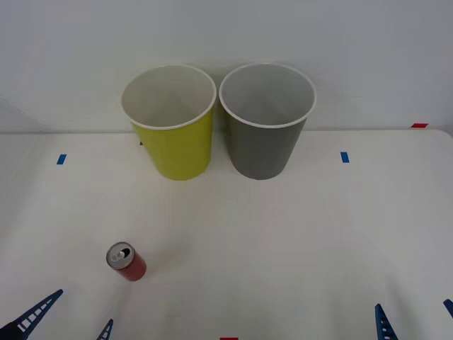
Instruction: Put cans in the gray bin and PET bottles in the light green bin.
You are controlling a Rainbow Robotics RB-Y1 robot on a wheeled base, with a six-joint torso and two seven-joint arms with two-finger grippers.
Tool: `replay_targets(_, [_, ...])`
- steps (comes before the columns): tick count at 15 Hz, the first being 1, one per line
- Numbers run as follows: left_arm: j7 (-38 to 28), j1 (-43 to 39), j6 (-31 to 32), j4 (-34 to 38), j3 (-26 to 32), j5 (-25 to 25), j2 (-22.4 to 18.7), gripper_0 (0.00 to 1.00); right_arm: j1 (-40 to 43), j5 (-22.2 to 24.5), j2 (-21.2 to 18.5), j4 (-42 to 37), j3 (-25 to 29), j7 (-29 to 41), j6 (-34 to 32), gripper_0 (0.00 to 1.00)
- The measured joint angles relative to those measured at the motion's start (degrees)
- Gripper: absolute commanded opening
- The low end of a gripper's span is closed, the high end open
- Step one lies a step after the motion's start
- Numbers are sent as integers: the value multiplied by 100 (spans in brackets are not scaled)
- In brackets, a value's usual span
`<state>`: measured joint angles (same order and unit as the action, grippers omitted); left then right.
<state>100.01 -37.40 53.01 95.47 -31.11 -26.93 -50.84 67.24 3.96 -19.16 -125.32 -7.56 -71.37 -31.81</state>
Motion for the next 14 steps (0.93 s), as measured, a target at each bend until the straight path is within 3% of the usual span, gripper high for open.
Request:
replay_targets(4, [-192,786,16,-398,-511,-192,-195,100,0,0,0,0,0,0,0,100])
replay_targets(14, [-513,2717,32,-1287,-1844,-665,-240,100,0,1,0,-1,0,0,0,100])
